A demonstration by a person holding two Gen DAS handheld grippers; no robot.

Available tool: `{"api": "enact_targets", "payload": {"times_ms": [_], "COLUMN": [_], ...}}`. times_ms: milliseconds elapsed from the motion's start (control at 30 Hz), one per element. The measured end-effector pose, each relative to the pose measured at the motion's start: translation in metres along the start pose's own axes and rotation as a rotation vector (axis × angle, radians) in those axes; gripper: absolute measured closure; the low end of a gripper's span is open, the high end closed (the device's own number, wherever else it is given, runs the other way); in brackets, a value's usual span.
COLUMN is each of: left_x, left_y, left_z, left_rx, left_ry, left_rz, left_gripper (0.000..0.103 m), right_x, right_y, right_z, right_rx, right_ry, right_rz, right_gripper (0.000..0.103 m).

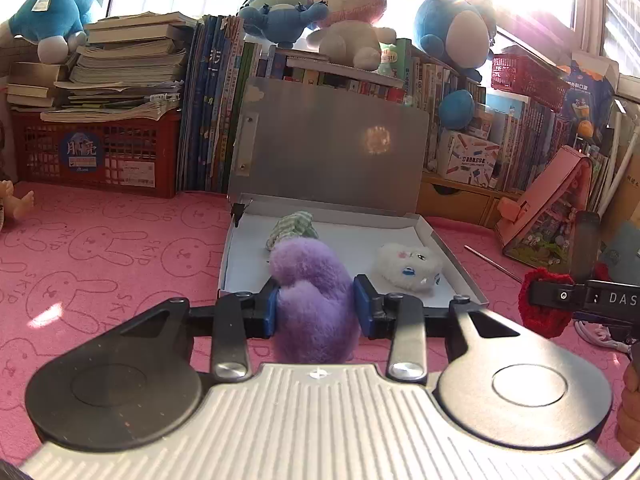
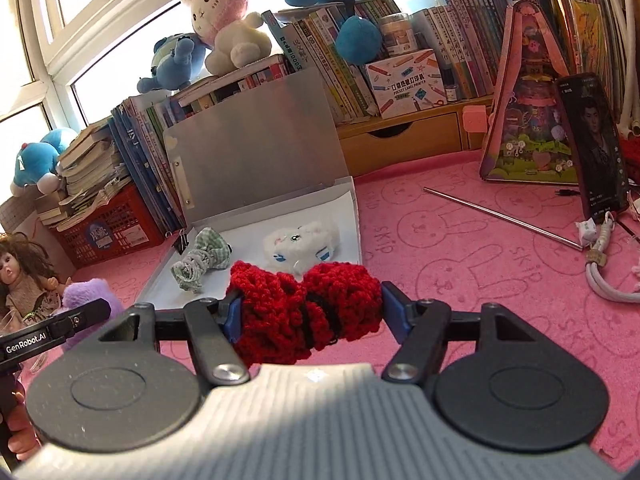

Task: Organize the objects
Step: 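Carry the purple heart and red knitted item into the white box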

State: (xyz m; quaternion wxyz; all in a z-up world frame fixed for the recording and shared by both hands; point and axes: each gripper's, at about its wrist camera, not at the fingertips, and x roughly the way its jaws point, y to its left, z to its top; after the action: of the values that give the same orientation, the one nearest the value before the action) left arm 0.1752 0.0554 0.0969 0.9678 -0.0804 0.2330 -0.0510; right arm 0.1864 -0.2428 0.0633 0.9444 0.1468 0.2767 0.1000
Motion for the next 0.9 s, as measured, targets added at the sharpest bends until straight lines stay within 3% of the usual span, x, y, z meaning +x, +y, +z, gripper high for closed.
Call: {"api": "enact_targets", "payload": {"times_ms": [333, 900], "left_x": [0.068, 0.158], "left_y": [0.001, 0.005], "left_z": [0.027, 0.011], "left_rx": [0.025, 0.069], "left_ry": [0.018, 0.109], "left_rz": [0.049, 0.111], "left_gripper": [0.060, 0.060], "right_x": [0.077, 0.156], "right_y": [0.000, 0.027], "right_z": [0.027, 0.023], "right_rx": [0.044, -0.091], "right_ry": [0.076, 0.142], "right_rz": [-0.009, -0.076], "right_gripper": [0.035, 0.035]}}
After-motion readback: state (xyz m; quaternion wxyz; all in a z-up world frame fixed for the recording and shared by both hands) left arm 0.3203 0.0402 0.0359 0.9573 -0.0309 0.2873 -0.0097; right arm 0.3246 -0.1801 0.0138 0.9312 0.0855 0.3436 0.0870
